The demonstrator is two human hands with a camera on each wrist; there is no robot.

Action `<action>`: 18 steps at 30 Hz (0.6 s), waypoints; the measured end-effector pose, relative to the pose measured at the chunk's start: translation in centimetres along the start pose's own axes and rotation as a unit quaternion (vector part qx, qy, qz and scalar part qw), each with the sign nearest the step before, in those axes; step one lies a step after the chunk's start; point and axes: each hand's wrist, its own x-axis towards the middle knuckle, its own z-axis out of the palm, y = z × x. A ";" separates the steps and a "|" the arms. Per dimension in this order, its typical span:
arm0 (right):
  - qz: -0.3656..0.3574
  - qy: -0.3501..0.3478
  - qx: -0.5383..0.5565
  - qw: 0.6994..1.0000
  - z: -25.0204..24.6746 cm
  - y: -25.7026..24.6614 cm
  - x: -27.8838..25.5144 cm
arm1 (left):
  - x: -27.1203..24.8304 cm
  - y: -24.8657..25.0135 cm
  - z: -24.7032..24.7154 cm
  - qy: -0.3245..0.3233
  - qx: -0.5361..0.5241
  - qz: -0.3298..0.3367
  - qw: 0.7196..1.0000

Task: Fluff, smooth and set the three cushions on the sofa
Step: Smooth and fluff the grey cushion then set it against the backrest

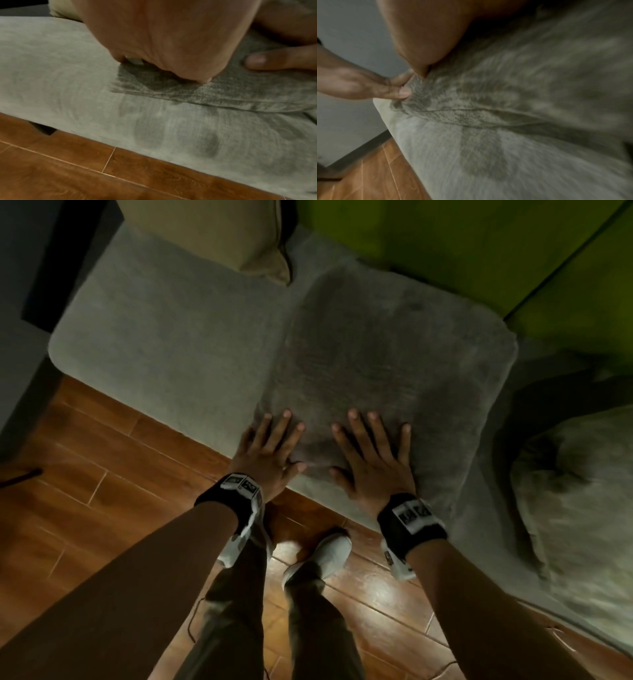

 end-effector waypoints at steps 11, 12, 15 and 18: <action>0.268 -0.120 0.073 0.953 -0.1 7.5 -17.4 | -2.9 -7.0 0.7 -0.078 0.004 -0.105 0.991; 0.301 -0.078 0.090 0.946 -1.0 7.9 -17.7 | -3.0 -6.7 -0.4 -0.045 -0.041 -0.131 0.990; 0.301 0.102 0.150 0.936 -4.7 8.4 -16.4 | -3.5 -3.5 -5.1 0.142 -0.160 -0.113 0.970; 0.209 0.168 0.158 0.950 -7.8 7.1 -12.5 | -3.4 2.6 -9.1 0.205 -0.191 0.024 0.960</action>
